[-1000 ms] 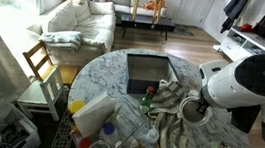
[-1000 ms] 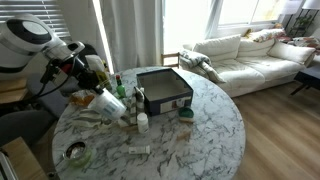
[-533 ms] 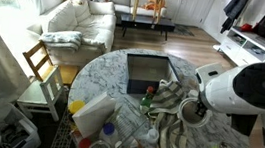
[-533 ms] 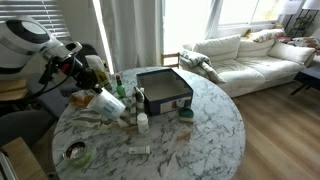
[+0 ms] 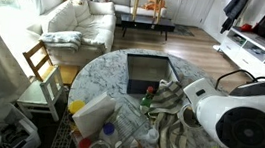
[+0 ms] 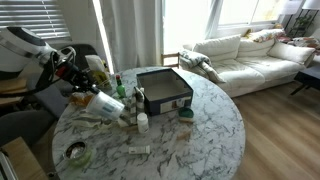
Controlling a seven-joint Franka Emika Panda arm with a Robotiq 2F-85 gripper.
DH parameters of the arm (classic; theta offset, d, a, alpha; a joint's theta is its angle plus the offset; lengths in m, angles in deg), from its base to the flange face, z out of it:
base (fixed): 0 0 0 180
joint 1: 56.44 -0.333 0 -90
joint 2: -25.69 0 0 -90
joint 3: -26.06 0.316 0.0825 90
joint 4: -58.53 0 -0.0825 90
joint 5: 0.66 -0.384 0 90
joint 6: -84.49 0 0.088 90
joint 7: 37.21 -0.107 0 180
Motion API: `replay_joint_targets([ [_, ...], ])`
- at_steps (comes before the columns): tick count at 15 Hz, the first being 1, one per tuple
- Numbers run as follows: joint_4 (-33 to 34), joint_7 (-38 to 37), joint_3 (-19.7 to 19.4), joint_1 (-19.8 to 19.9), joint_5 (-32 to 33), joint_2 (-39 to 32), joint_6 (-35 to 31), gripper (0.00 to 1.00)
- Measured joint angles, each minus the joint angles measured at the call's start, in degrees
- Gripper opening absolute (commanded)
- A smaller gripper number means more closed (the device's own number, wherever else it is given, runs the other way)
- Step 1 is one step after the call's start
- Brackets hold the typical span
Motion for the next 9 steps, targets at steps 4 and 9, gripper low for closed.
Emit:
replay_joint_targets([
  [4,0.5,-1.7,0.2,-3.3,5.0,-2.9,4.8,0.01],
  [9,1.2,-6.6,0.3,-6.6,11.4,-6.8,9.7,0.01],
])
